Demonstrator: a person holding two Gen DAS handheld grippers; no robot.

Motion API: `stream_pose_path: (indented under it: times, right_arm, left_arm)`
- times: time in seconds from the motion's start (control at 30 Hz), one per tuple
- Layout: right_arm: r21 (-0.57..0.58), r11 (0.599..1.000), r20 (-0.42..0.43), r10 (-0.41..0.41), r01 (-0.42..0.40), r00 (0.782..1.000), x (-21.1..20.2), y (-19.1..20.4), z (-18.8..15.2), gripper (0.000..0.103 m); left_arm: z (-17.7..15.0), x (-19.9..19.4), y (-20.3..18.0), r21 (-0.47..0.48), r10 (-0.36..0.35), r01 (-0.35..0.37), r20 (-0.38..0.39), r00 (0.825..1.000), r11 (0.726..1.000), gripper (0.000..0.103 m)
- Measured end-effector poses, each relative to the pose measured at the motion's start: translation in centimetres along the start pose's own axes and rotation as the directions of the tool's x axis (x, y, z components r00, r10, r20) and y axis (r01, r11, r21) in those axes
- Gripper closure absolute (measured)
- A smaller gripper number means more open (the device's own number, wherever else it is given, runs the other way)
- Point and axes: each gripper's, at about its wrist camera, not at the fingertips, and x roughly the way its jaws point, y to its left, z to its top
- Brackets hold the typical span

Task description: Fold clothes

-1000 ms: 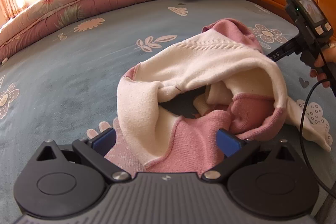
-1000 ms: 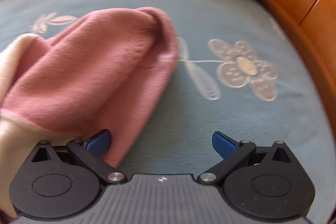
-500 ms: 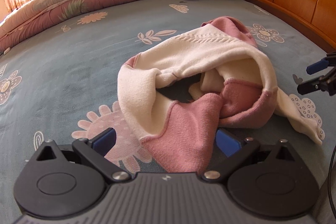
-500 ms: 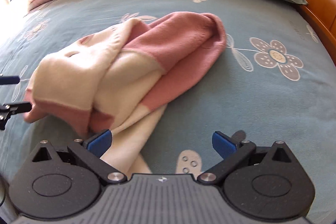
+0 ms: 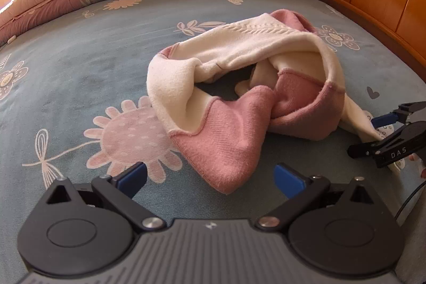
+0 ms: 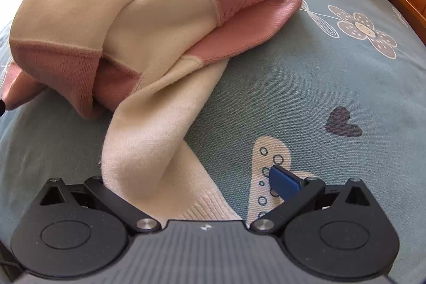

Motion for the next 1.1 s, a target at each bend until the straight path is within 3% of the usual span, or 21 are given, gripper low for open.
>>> stream_pose_path:
  times: [0.17, 0.3, 0.47, 0.57, 0.63, 0.77, 0.9, 1.0, 1.1]
  right_arm:
    - [0.006, 0.998, 0.026, -0.070, 0.070, 0.997, -0.6, 1.0, 0.1, 0.000]
    - [0.006, 0.973, 0.131, -0.229, 0.230, 0.965, -2.3, 1.1, 0.7, 0.000]
    - [0.010, 0.962, 0.140, -0.270, 0.271, 0.953, -2.1, 0.1, 1.9, 0.000]
    - [0.166, 0.956, 0.166, -0.267, 0.240, 0.949, -3.1, -3.1, 2.9, 0.000]
    - [0.251, 0.928, 0.145, -0.316, 0.274, 0.938, -3.3, -5.7, 3.3, 0.000]
    - [0.313, 0.863, 0.090, -0.443, 0.397, 0.892, -1.6, -11.1, 3.8, 0.000]
    - [0.413, 0.825, 0.077, -0.454, 0.386, 0.888, -1.3, -15.9, 3.9, 0.000]
    - [0.440, 0.781, 0.065, -0.519, 0.442, 0.852, -1.6, -18.4, 3.9, 0.000]
    - [0.503, 0.706, 0.015, -0.583, 0.498, 0.812, -2.4, -22.1, 3.4, 0.000]
  left_arm:
    - [-0.5, 0.3, 0.3, -0.023, -0.008, 0.008, -0.010, 1.000, 1.000, 0.002]
    - [-0.4, -0.1, 0.4, -0.025, -0.013, 0.013, 0.002, 1.000, 1.000, 0.002]
    - [0.2, -0.4, 0.2, -0.033, -0.015, 0.016, 0.018, 1.000, 0.999, 0.002]
    - [0.3, -0.7, 0.0, -0.026, -0.023, 0.024, 0.023, 0.999, 0.999, 0.002]
    - [0.3, -0.6, -0.1, -0.020, -0.022, 0.022, 0.015, 1.000, 1.000, 0.002]
    - [0.3, -0.3, -0.2, -0.015, -0.011, 0.011, 0.001, 1.000, 1.000, 0.002]
    - [0.3, -0.1, -0.4, -0.013, -0.004, 0.004, -0.012, 1.000, 1.000, 0.002]
    - [0.3, 0.1, -0.4, -0.010, 0.002, -0.003, -0.024, 1.000, 1.000, 0.002]
    - [0.4, 0.3, -0.5, -0.007, 0.005, -0.005, -0.030, 1.000, 1.000, 0.002]
